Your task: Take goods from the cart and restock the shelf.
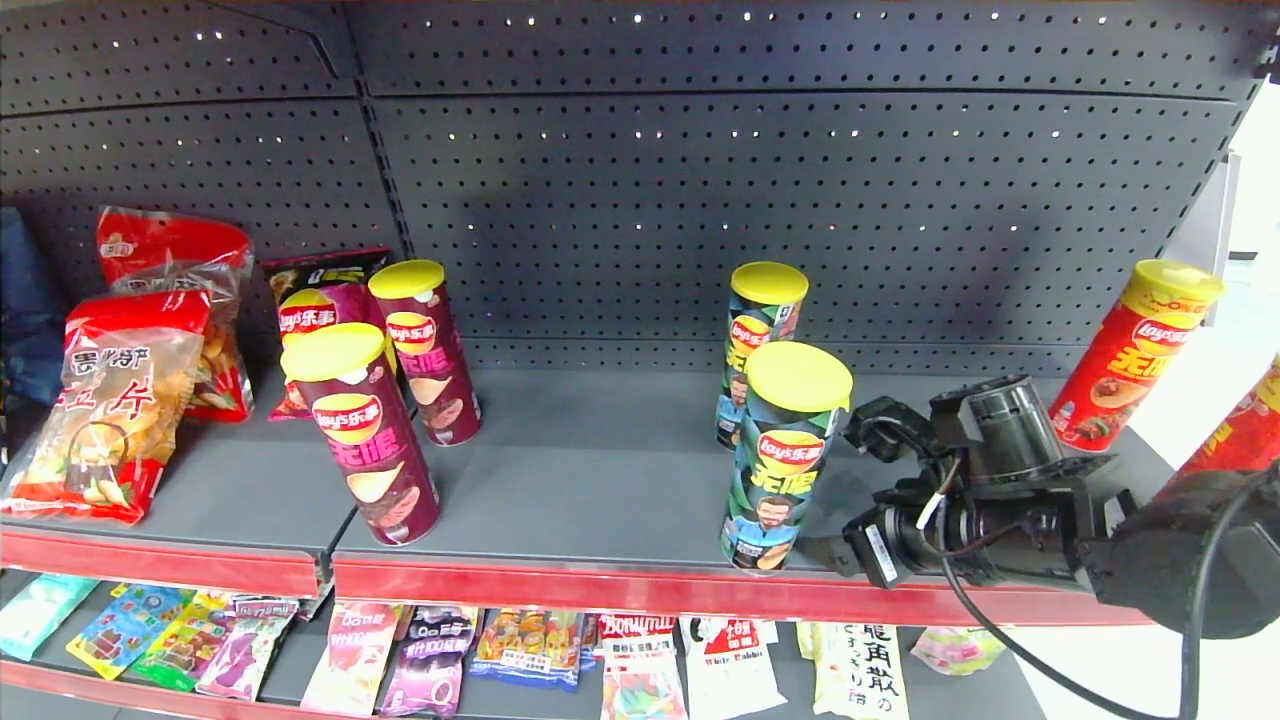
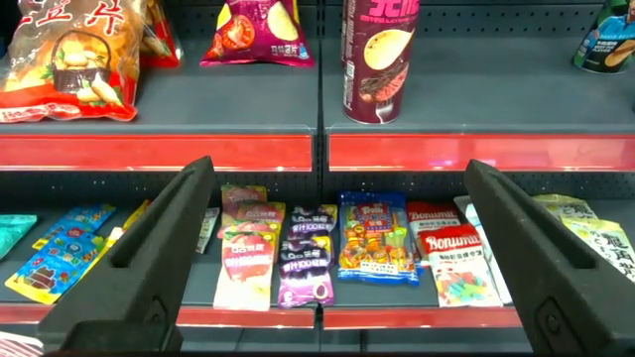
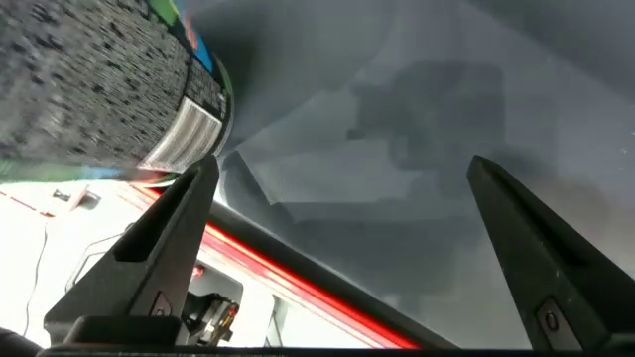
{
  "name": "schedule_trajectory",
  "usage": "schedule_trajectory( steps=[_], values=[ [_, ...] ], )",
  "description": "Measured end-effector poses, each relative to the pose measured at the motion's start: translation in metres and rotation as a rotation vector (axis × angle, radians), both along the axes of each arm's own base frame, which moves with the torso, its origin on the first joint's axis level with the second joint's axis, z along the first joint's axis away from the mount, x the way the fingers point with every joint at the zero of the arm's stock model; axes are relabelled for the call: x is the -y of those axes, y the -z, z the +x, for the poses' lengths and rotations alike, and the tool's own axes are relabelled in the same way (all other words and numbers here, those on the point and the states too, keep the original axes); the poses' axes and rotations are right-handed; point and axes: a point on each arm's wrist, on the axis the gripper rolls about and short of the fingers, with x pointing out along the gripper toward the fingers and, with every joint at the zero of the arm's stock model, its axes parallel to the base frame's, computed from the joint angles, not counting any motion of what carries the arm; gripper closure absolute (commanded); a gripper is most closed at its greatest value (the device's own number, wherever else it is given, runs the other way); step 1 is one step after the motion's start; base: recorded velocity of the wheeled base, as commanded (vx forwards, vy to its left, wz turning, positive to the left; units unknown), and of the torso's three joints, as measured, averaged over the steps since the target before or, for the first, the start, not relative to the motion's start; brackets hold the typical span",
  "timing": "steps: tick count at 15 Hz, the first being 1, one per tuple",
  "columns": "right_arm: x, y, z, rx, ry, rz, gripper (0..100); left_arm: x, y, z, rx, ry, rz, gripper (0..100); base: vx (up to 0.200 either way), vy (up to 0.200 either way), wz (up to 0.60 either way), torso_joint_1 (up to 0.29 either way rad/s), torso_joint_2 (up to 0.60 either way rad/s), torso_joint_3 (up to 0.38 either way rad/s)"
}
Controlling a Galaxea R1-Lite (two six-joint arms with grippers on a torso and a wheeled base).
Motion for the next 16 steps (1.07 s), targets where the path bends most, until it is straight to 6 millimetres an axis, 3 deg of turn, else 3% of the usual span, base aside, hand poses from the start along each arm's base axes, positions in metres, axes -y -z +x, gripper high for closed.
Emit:
schedule_trajectory(
  steps=[16],
  values=[
    [-0.006, -0.001, 0.013, 0.027, 0.019, -0.008, 0, 0.0, 0.0, 0.0, 0.0, 0.0, 0.0, 0, 0.0, 0.0, 0.0, 0.0, 0.0, 0.0]
  ],
)
